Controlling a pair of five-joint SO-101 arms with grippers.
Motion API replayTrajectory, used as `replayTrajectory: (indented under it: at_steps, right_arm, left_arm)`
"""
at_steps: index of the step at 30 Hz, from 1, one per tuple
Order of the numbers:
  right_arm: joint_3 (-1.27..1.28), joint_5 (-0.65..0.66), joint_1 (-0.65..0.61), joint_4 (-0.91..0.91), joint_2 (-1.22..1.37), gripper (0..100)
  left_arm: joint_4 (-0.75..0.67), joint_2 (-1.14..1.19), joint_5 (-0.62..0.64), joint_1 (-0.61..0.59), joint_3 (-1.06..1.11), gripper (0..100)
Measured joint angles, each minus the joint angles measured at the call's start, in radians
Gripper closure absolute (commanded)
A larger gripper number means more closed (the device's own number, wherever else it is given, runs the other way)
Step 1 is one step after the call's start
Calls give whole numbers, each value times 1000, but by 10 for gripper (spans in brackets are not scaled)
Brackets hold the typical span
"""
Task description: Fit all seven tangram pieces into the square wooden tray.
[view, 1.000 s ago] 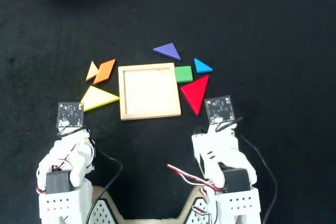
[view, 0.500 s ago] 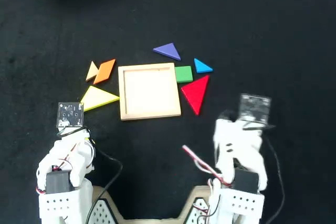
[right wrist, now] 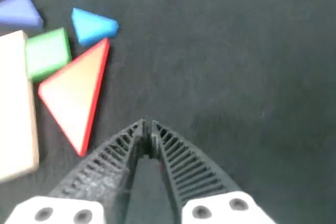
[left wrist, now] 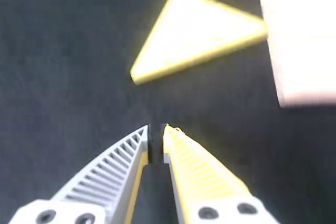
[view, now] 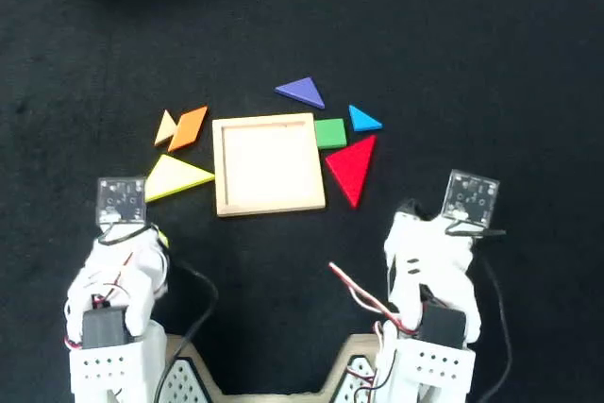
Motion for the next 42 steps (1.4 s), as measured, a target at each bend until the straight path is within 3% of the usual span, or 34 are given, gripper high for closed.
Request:
replayTrajectory:
  at_steps: [8, 13, 19, 25, 34, 38, 42]
  right_arm:
    - [0, 0, -31, -419, 0, 982]
    - [0, 0, -84, -582, 0, 982]
    - [0, -9, -97, -508, 0, 979]
    - [0, -9, -98, -405, 0, 863]
    - [0, -3, -98, -296, 0, 877]
    - [0, 158, -132, -235, 0, 877]
    - [0, 166, -178, -222, 0, 878]
  left_arm:
    - [-288, 0, -2, -68, -9, 934]
    - [-404, 0, -75, 21, -2, 937]
    - [-450, 0, -129, 69, 0, 939]
    - [-440, 0, -137, 72, 0, 939]
    - [-439, 0, -137, 72, 0, 939]
    - [-338, 0, -77, 80, -54, 939]
    - [-264, -2, -31, 81, -172, 939]
